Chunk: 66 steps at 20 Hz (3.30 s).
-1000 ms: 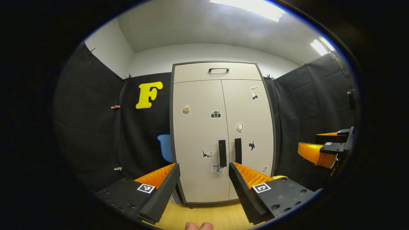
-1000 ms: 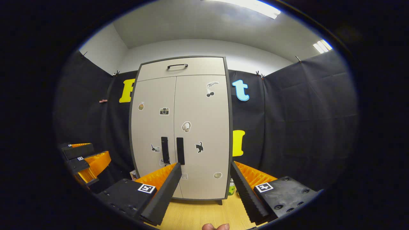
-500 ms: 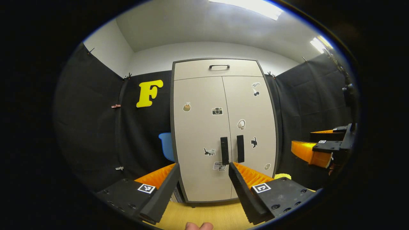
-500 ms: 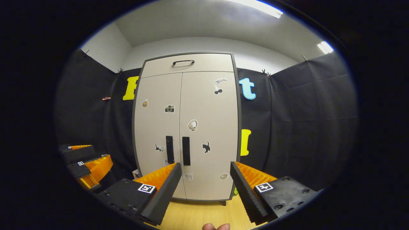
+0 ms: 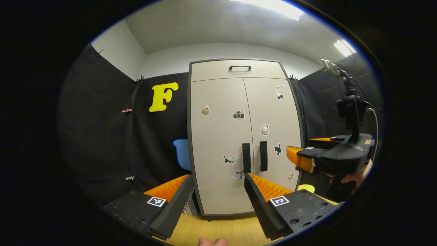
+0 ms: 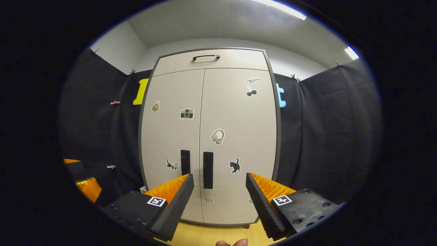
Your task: Open the right door of the double-door shoe cabinet with the right hand, and open the left door with the left hand.
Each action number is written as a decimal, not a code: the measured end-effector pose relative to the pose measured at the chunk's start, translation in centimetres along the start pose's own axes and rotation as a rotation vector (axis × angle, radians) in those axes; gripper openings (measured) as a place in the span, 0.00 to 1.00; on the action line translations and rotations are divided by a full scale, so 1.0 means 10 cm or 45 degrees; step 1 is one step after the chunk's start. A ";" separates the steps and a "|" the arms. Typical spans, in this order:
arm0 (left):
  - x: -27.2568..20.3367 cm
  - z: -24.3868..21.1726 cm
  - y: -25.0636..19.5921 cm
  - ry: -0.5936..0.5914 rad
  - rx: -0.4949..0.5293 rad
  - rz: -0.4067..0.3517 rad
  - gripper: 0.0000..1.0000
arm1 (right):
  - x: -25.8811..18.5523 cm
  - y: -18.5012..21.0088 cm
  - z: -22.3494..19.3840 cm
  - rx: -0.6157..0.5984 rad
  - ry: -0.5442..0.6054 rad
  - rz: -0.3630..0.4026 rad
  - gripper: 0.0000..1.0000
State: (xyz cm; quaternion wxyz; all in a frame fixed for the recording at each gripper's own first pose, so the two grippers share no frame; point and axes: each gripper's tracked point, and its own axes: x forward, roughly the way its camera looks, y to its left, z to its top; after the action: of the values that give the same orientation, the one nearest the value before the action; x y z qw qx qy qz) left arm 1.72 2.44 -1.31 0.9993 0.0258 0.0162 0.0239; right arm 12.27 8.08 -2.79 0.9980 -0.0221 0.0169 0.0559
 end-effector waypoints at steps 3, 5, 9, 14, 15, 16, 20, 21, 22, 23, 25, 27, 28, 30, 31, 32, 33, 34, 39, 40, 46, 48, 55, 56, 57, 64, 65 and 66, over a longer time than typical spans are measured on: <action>0.02 -0.03 0.04 -0.001 0.022 0.011 0.94 | 0.31 0.10 -0.10 -0.014 0.012 0.008 0.97; 0.04 -0.08 0.04 0.011 0.012 0.007 0.94 | 0.51 0.11 -0.18 -0.024 0.020 0.002 0.97; 0.06 -0.16 0.04 0.037 -0.003 0.003 0.94 | 0.88 0.14 -0.36 -0.022 0.053 -0.003 0.97; 0.10 -0.21 0.07 0.053 -0.012 0.007 0.94 | 1.20 0.18 -0.51 -0.006 0.079 -0.011 0.98; 0.12 -0.22 0.08 0.056 -0.015 0.008 0.94 | 1.25 0.20 -0.55 -0.007 0.092 -0.009 0.97; 0.12 -0.23 0.09 0.060 -0.017 0.010 0.94 | 1.30 0.21 -0.60 -0.008 0.107 -0.009 0.98; 0.15 -0.29 0.15 0.077 -0.037 0.020 0.94 | 1.43 0.26 -0.80 0.052 0.172 -0.008 0.97; 0.15 -0.29 0.17 0.080 -0.047 0.023 0.94 | 1.46 0.28 -0.83 0.068 0.184 -0.004 0.97; 0.16 -0.30 0.19 0.084 -0.053 0.026 0.94 | 1.49 0.28 -0.86 0.066 0.186 -0.010 0.96; 0.17 -0.31 0.22 0.088 -0.053 0.031 0.94 | 1.53 0.27 -0.87 0.058 0.185 -0.024 0.95; 0.17 -0.32 0.27 0.088 -0.044 0.044 0.94 | 1.59 0.24 -0.88 0.069 0.180 -0.046 0.84; 0.15 -0.33 0.30 0.088 -0.037 0.048 0.94 | 1.63 0.23 -0.84 0.092 0.160 -0.063 0.73; 0.16 -0.33 0.31 0.088 -0.036 0.048 0.94 | 1.65 0.22 -0.84 0.099 0.159 -0.068 0.62; 0.14 -0.34 0.32 0.091 -0.039 0.048 0.94 | 1.64 0.23 -0.85 0.119 0.169 -0.080 0.51; 0.14 -0.34 0.32 0.093 -0.041 0.049 0.94 | 1.69 0.22 -0.86 0.113 0.168 -0.089 0.51; 0.13 -0.35 0.34 0.096 -0.042 0.053 0.94 | 1.66 0.22 -0.87 0.095 0.176 -0.094 0.50; 0.12 -0.34 0.35 0.094 -0.045 0.055 0.94 | 1.67 0.22 -0.87 0.070 0.172 -0.098 0.50; 0.11 -0.34 0.35 0.093 -0.048 0.060 0.94 | 1.63 0.26 -0.87 0.049 0.176 -0.093 0.50; 0.00 -0.36 0.38 0.106 -0.057 0.081 0.94 | 1.67 0.26 -0.88 0.038 0.185 -0.109 0.30; -0.04 -0.35 0.37 0.109 -0.060 0.085 0.94 | 1.67 0.25 -0.91 0.051 0.203 -0.105 0.30; -0.23 -0.30 0.37 0.097 -0.065 0.111 0.94 | 1.56 0.26 -0.87 0.045 0.230 -0.060 0.14; -0.26 -0.30 0.38 0.097 -0.061 0.126 0.94 | 1.48 0.26 -0.83 0.062 0.222 -0.029 0.13; -0.37 -0.29 0.36 0.108 -0.055 0.168 0.94 | 1.27 0.13 -0.78 0.092 0.197 0.085 0.13; -0.38 -0.29 0.36 0.108 -0.054 0.173 0.94 | 1.24 0.10 -0.77 0.098 0.196 0.099 0.13; -0.38 -0.28 0.35 0.107 -0.052 0.176 0.94 | 1.22 0.09 -0.77 0.111 0.201 0.108 0.13; -0.45 -0.27 0.24 0.090 -0.038 0.178 0.94 | 1.01 -0.05 -0.71 0.101 0.180 0.143 0.13; -0.45 -0.27 0.22 0.090 -0.038 0.177 0.94 | 0.98 -0.07 -0.71 0.101 0.175 0.144 0.13; -0.44 -0.28 0.20 0.092 -0.038 0.174 0.94 | 0.95 -0.10 -0.71 0.105 0.174 0.144 0.13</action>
State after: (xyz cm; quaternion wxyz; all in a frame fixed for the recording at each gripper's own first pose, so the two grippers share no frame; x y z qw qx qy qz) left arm -2.81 4.39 -3.82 0.9943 0.0110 0.0503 0.0931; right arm 21.56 7.79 -10.15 0.9899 0.0163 0.0885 0.1098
